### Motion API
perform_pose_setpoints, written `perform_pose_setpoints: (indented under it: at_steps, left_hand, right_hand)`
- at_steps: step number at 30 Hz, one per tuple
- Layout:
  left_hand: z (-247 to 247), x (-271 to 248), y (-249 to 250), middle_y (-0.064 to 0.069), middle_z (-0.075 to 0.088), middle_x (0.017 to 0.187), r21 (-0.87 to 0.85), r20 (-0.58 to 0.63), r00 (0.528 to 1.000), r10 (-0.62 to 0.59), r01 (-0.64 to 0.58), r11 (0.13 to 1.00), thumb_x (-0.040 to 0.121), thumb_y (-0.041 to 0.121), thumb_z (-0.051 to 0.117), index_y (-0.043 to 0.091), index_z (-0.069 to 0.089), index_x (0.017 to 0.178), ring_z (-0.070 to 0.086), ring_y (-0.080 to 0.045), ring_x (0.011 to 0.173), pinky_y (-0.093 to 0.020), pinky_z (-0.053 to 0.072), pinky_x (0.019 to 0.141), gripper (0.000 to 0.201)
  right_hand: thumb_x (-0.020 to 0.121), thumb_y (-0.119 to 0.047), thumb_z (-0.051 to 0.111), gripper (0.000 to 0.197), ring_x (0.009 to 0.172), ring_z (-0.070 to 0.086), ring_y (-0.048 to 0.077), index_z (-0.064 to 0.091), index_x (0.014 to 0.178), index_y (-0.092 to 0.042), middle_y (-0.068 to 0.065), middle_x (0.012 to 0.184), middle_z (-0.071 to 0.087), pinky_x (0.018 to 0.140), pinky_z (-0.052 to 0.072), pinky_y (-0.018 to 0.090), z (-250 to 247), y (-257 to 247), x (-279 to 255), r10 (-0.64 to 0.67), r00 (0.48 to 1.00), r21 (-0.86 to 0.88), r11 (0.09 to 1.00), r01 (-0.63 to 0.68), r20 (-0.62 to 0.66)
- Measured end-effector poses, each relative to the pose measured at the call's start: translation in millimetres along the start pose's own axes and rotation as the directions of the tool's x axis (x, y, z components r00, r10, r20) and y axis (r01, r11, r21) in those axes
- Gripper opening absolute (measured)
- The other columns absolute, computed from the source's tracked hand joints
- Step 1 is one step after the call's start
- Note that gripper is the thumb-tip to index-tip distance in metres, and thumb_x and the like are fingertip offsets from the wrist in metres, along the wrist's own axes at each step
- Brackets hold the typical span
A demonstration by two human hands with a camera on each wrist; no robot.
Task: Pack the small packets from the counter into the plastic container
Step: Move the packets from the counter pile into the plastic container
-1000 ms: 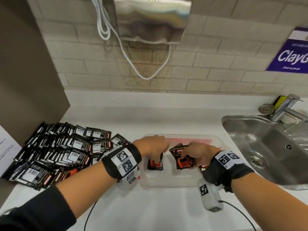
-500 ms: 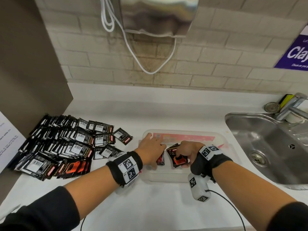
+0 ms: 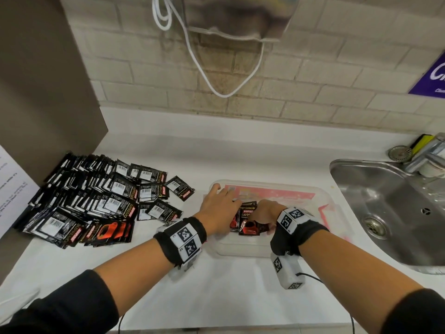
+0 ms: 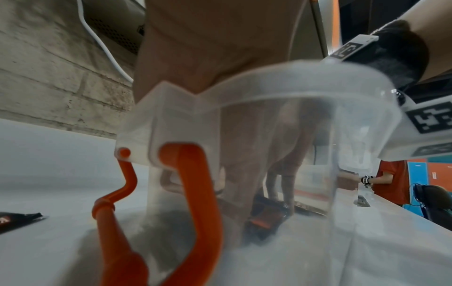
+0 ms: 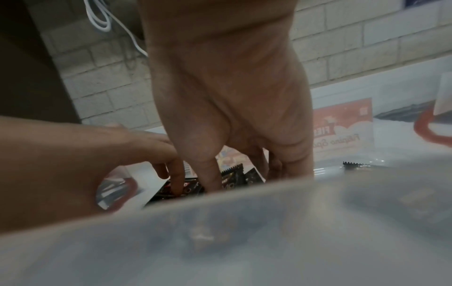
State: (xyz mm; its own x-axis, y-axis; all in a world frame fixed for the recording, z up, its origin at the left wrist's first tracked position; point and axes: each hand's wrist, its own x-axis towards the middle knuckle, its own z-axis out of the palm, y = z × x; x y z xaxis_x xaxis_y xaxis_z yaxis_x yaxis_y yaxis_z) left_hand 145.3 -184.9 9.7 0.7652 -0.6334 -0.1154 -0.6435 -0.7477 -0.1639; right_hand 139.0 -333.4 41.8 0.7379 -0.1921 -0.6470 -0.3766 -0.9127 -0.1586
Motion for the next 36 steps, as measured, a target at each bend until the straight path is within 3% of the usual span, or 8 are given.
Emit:
perform_pose_setpoints:
  at_steps: [5,12,14,16,19,24,30,36]
  left_hand:
    - [4,0,1,-0.011,0.041,0.146,-0.032,-0.024,1.0,0.011,-0.012,0.999,0.071,0.053,0.072,0.019,0.04,0.143,0.035,-0.029,0.136,-0.051,0.008,0.115,0.086]
    - [5,1,2,-0.011,0.046,0.144,-0.06,-0.075,0.997,-0.006,0.001,0.998,0.075,0.057,0.071,0.017,0.049,0.136,0.041,-0.028,0.132,-0.049,0.012,0.115,0.076]
    - [4,1,2,-0.011,0.045,0.145,-0.051,-0.073,0.997,-0.006,0.003,0.999,0.075,0.059,0.07,0.016,0.048,0.138,0.039,-0.028,0.133,-0.049,0.012,0.115,0.079]
    - [5,0,2,-0.011,0.041,0.148,-0.042,-0.05,0.999,-0.01,0.008,0.999,0.073,0.062,0.07,0.014,0.039,0.145,0.034,-0.029,0.137,-0.05,0.009,0.116,0.092]
    - [6,1,2,-0.011,0.036,0.151,-0.028,-0.022,1.0,-0.014,0.014,1.0,0.069,0.065,0.072,0.011,0.026,0.152,0.03,-0.029,0.139,-0.05,0.006,0.117,0.109]
    - [5,2,3,-0.012,0.035,0.152,0.016,0.005,1.0,-0.016,0.016,1.0,0.066,0.06,0.078,0.011,0.027,0.151,0.032,-0.029,0.14,-0.049,0.01,0.117,0.111]
    - [2,2,4,-0.012,0.034,0.154,0.038,0.02,0.999,-0.028,0.027,0.999,0.074,0.051,0.078,0.011,0.025,0.152,0.032,-0.028,0.141,-0.048,0.011,0.118,0.103]
    - [0,1,3,-0.009,0.039,0.15,0.014,0.019,0.999,-0.035,0.035,0.999,0.074,0.049,0.077,0.017,0.039,0.144,0.037,-0.027,0.137,-0.046,0.015,0.115,0.086]
  right_hand:
    - [0.1,-0.018,0.053,0.036,0.119,0.06,0.03,0.056,0.126,0.007,0.019,0.129,0.06,0.103,0.048,0.038,2,3,0,0.009,0.998,0.031,0.999,-0.007,-0.065]
    - [0.098,-0.012,0.051,0.028,0.107,0.067,0.029,0.058,0.12,0.005,0.017,0.121,0.067,0.093,0.055,0.035,3,0,-1,0.029,0.991,0.081,0.997,-0.019,-0.131]
    - [0.098,-0.014,0.055,0.043,0.102,0.069,0.031,0.044,0.134,0.007,0.021,0.128,0.061,0.088,0.058,0.038,2,-2,-3,0.073,0.988,0.215,0.976,-0.042,-0.139]
    - [0.097,-0.019,0.06,0.075,0.099,0.069,0.033,0.012,0.151,0.003,0.024,0.141,0.05,0.085,0.059,0.041,2,-1,-5,0.098,0.991,0.323,0.945,-0.062,-0.095]
    - [0.089,-0.016,0.071,0.105,0.1,0.067,0.037,-0.013,0.151,-0.01,0.024,0.141,0.045,0.084,0.059,0.048,1,3,-8,0.084,0.996,0.403,0.912,-0.078,0.003]
    - [0.07,-0.003,0.086,0.112,0.096,0.069,0.038,0.006,0.146,-0.02,0.024,0.127,0.053,0.08,0.06,0.051,5,0,-13,0.0,0.995,0.296,0.955,-0.031,0.102]
    - [0.073,-0.001,0.08,0.092,0.107,0.059,0.035,0.02,0.142,-0.011,0.02,0.134,0.036,0.052,0.056,0.027,11,-7,-12,-0.084,0.996,0.011,0.996,0.084,-0.023]
    - [0.072,-0.001,0.08,0.078,0.089,0.052,0.032,0.032,0.132,-0.017,0.018,0.127,0.036,0.057,0.053,0.03,17,-2,-6,-0.183,0.979,-0.022,0.983,0.181,-0.093]
